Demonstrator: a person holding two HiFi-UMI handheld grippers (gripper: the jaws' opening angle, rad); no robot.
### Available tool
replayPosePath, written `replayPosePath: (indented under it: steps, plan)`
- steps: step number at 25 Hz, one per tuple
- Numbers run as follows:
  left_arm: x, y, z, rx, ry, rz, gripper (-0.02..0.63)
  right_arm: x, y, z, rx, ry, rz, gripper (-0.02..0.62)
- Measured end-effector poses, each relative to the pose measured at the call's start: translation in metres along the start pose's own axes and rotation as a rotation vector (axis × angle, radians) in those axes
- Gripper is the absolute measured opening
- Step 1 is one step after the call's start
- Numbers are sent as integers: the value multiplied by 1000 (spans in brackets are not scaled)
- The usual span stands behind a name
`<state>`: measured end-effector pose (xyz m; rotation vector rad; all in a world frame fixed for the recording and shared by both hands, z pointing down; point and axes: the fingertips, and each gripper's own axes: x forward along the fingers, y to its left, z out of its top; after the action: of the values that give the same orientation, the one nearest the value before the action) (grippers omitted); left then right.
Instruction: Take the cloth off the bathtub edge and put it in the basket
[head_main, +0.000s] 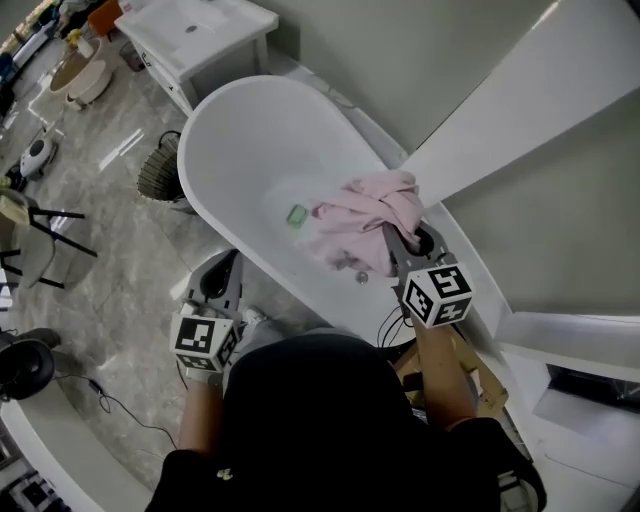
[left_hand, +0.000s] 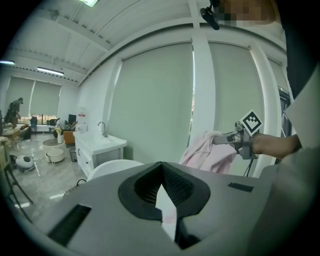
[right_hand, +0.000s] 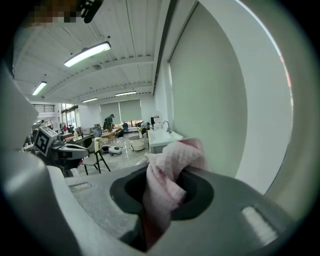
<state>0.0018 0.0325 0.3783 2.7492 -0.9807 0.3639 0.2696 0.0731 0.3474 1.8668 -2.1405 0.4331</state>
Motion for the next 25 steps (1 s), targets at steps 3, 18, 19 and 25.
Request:
replayPosePath:
  steps: [3,18,19,25]
  plan:
    - [-23,34,-5,-9,-8,32,6,22,37,7,-28,8,33,78]
    - [-172,227,-31,-75,-59,254,6,147,265,84,-135,-40,264,78]
    - [-180,238,-32,-89,-63,278,6,157,279,90,-143,-41,286,78]
    - [-202,271,-43,-118,-75,359,6,205,338,108,-187,-47,411,80]
